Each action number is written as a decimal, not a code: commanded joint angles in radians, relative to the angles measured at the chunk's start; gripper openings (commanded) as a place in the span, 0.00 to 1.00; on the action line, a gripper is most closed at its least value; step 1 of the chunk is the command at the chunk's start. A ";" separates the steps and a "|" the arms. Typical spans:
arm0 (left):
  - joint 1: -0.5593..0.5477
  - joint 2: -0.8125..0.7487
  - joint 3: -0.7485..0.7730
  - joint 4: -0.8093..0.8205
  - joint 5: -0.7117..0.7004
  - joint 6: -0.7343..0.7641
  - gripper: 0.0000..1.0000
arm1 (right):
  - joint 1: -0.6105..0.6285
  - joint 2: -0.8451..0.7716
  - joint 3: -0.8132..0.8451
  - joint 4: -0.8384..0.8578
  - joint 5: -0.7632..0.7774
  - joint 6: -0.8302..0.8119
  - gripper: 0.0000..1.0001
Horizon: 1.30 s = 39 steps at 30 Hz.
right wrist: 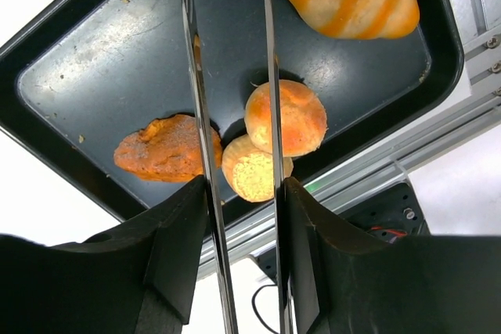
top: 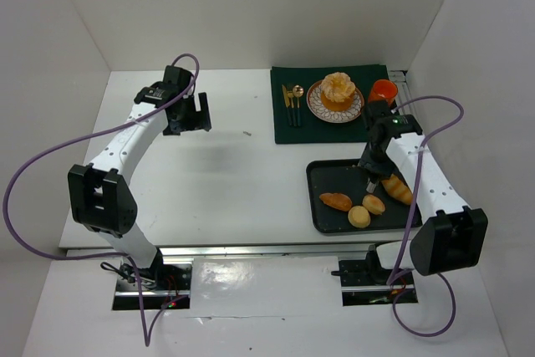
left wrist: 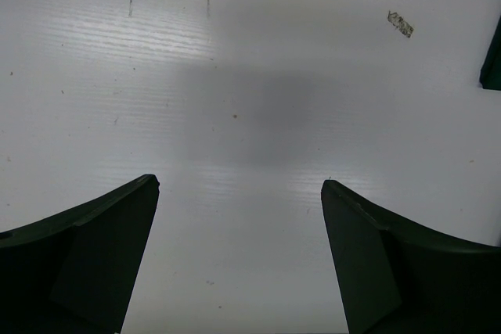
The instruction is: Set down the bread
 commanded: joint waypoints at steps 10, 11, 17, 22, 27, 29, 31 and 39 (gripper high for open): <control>0.004 0.018 -0.002 0.019 0.013 0.002 0.98 | 0.031 -0.024 0.082 -0.072 0.035 0.027 0.17; 0.004 0.018 -0.002 0.019 0.013 0.002 0.98 | 0.031 -0.034 0.091 -0.082 0.035 0.037 0.14; 0.004 0.018 0.016 0.019 0.022 0.002 0.98 | 0.031 -0.067 0.143 -0.102 0.003 0.037 0.00; 0.004 0.018 0.016 0.010 0.022 0.002 0.97 | 0.051 -0.042 0.215 -0.102 -0.008 0.037 0.00; 0.004 0.018 0.016 0.010 0.022 0.002 0.97 | 0.082 0.036 0.417 -0.027 -0.030 -0.006 0.00; 0.004 0.018 0.016 0.010 0.022 0.002 0.97 | 0.108 0.109 0.465 0.024 -0.030 -0.018 0.00; 0.004 0.018 0.016 0.010 0.022 0.002 0.97 | 0.135 0.183 0.505 0.064 -0.041 -0.034 0.00; 0.004 0.027 0.026 0.010 0.001 0.002 0.97 | 0.182 0.392 0.583 0.228 -0.050 -0.064 0.00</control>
